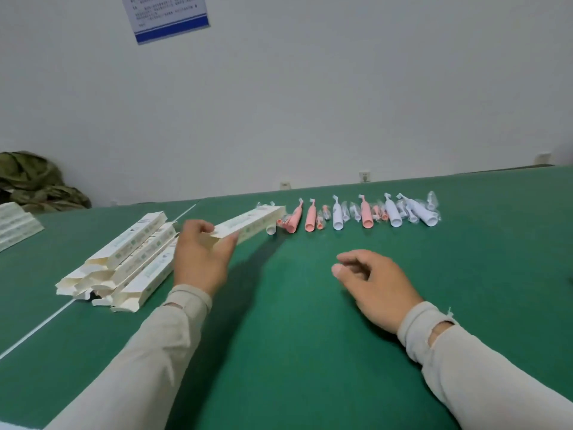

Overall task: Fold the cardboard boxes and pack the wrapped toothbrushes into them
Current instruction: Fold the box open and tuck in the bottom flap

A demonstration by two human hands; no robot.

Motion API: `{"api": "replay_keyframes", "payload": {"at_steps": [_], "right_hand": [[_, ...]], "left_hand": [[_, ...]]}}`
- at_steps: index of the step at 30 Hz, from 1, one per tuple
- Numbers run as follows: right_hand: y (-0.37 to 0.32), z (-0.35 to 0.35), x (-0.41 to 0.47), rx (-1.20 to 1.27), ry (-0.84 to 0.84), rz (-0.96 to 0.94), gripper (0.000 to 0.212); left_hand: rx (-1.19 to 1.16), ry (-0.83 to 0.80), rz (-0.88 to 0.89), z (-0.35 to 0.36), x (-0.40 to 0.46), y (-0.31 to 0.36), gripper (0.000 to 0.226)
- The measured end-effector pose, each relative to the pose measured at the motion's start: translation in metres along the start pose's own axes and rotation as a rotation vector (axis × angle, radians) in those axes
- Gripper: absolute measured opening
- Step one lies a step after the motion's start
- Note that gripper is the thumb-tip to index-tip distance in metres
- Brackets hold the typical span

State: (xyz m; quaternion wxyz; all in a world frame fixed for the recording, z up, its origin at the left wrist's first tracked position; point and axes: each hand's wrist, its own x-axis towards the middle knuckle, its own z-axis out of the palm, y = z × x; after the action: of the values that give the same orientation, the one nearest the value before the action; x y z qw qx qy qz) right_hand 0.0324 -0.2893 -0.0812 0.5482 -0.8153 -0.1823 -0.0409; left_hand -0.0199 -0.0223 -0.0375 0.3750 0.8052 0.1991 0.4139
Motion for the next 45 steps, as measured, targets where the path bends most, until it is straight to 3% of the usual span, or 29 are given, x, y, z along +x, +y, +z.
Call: {"api": "replay_keyframes", "payload": {"at_steps": [3, 5, 7, 9, 11, 14, 17, 19, 24, 27, 39, 43, 45], "right_hand": [[-0.011, -0.012, 0.002, 0.569, 0.045, 0.232, 0.022], [-0.012, -0.026, 0.0, 0.814, 0.021, 0.294, 0.029], [-0.008, -0.04, 0.001, 0.937, 0.102, 0.312, 0.025], [-0.004, -0.051, 0.003, 0.918, 0.244, 0.344, 0.017], [-0.001, -0.06, 0.006, 0.845, 0.282, 0.344, 0.013], [-0.002, -0.058, 0.004, 0.76, 0.094, 0.347, 0.015], [-0.007, -0.036, -0.004, 0.719, -0.107, 0.326, 0.019], [-0.01, -0.02, -0.01, 0.66, -0.148, 0.268, 0.022], [-0.008, -0.012, -0.011, 0.431, -0.02, 0.187, 0.028], [-0.006, -0.016, -0.009, 0.375, 0.04, 0.149, 0.017], [-0.009, -0.006, -0.016, 0.379, -0.028, 0.017, 0.016], [-0.011, -0.003, -0.02, 0.355, -0.085, -0.039, 0.004], [-0.011, -0.001, -0.022, 0.341, -0.07, -0.061, 0.012]], "left_hand": [[-0.247, -0.233, 0.186, 0.055, -0.051, 0.052, 0.036], [-0.244, -0.374, 0.374, 0.084, -0.081, 0.077, 0.042], [-0.132, -0.398, 0.585, 0.104, -0.104, 0.091, 0.048], [-0.194, -0.481, 0.625, 0.113, -0.118, 0.094, 0.053], [-0.463, -0.505, 0.432, 0.115, -0.124, 0.094, 0.05], [-0.84, -0.436, -0.091, 0.117, -0.11, 0.085, 0.047], [-1.068, -0.753, -0.454, 0.11, -0.097, 0.075, 0.05], [-1.208, -0.875, -0.619, 0.106, -0.094, 0.071, 0.052], [-1.267, -0.57, -0.706, 0.103, -0.079, 0.068, 0.062], [-1.224, -0.412, -0.728, 0.099, -0.074, 0.064, 0.067], [-1.244, -0.315, -0.782, 0.101, -0.073, 0.062, 0.074], [-1.245, -0.302, -0.785, 0.101, -0.072, 0.059, 0.076], [-1.242, -0.314, -0.776, 0.102, -0.072, 0.059, 0.076]]}}
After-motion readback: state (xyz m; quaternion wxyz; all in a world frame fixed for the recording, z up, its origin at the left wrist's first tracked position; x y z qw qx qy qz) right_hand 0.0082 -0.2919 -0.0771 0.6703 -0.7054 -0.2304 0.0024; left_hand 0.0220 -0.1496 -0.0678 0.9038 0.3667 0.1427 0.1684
